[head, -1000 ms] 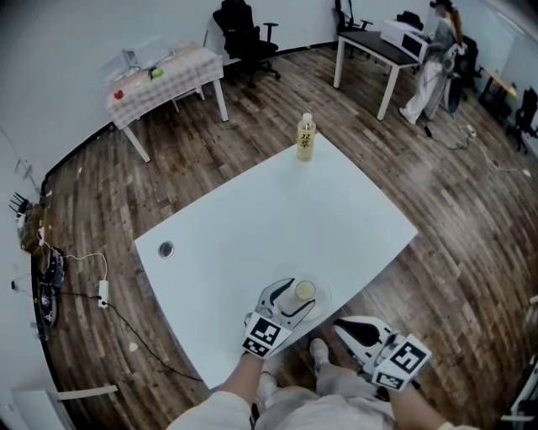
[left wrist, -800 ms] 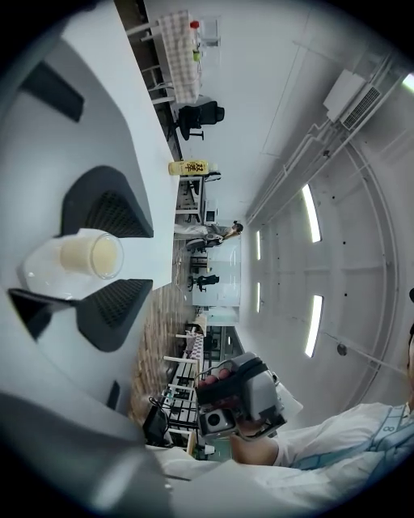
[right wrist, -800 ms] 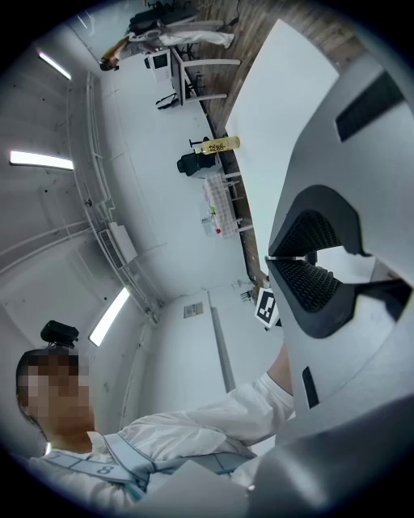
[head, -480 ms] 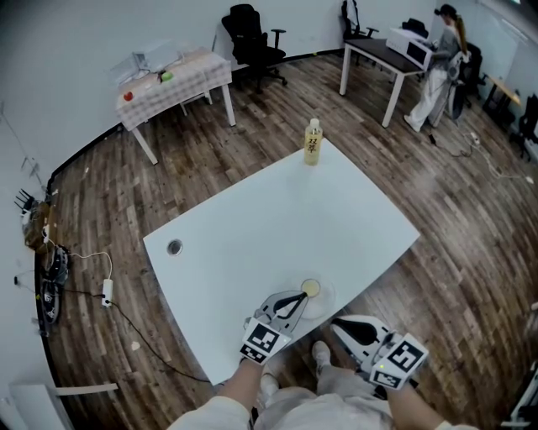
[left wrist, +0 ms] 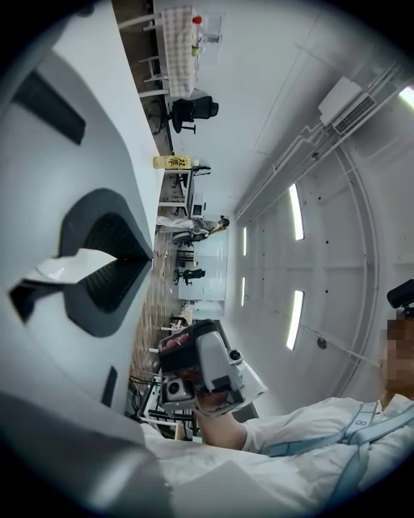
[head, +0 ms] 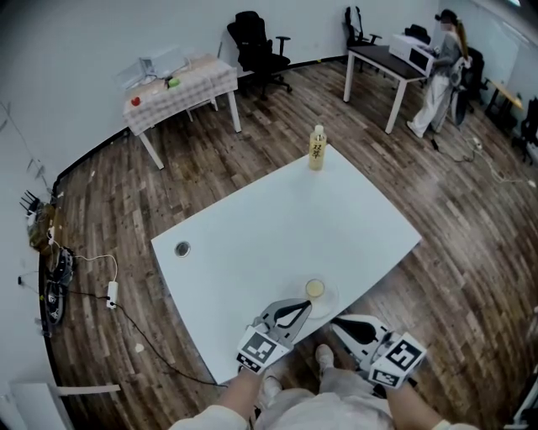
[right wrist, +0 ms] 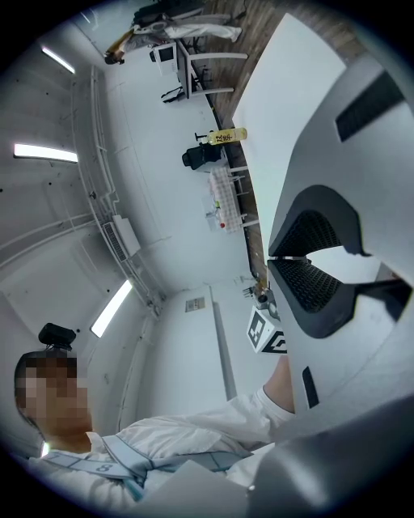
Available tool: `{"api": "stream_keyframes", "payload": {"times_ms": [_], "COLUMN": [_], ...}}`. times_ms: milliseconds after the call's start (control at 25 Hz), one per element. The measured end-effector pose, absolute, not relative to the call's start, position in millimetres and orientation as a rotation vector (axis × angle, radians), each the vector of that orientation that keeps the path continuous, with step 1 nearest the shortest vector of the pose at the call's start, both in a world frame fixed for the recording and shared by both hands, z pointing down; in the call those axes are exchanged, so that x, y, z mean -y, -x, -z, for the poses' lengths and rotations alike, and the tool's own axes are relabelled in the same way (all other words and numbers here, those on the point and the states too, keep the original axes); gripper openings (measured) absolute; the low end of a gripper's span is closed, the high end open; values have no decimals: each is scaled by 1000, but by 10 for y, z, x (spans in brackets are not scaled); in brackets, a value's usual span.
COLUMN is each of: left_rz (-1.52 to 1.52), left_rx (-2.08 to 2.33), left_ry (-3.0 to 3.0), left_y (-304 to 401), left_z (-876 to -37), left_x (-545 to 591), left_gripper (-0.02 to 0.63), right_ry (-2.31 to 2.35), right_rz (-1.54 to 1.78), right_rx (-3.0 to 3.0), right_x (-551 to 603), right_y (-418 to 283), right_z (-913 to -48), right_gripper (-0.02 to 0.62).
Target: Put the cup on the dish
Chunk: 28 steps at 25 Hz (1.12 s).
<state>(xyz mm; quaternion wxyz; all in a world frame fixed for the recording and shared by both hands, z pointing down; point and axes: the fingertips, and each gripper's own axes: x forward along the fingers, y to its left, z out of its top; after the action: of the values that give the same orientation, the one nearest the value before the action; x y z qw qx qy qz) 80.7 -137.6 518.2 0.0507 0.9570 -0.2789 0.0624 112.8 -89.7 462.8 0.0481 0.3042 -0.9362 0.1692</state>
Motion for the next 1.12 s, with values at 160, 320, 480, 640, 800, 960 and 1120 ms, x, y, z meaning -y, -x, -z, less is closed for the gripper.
{"api": "stream_keyframes", "payload": {"times_ms": [160,320,480,640,800,960,1120], "left_rz": [-163,-166,-153,-175,-180,-161,-150], "left_rx": [835,817,805,780,766,808,846], "left_ry": [-2916,-2918,-2916,-2918,-2930,-2880,-2867], "left_y": [-770,-733,-730,-701,-664,-555,-430], "left_z": [-5025,-4905,-4822,-4768,-4713,-4659,-4606], "left_x": [1209,1049,893,738,596,552,573], "left_gripper": [2,1,2,2,2,2,1], "right_ry": [-926,-915,-901,-884,-866,-855,-825], "right_rz": [-507,-502,-497,-493,-483,-444,-371], "right_rx": [2864,2869,2871,2880,2896,2914,2923], "right_x": [858,845,798,729,662,633,608], "right_y": [-1086,-1032,-985,-917,-855,-799,-696], "right_z": [-4604,-4580,-4581,-4566,-4537,-4499,-4426], "right_gripper": [33,33,34,34,34,33,32]}}
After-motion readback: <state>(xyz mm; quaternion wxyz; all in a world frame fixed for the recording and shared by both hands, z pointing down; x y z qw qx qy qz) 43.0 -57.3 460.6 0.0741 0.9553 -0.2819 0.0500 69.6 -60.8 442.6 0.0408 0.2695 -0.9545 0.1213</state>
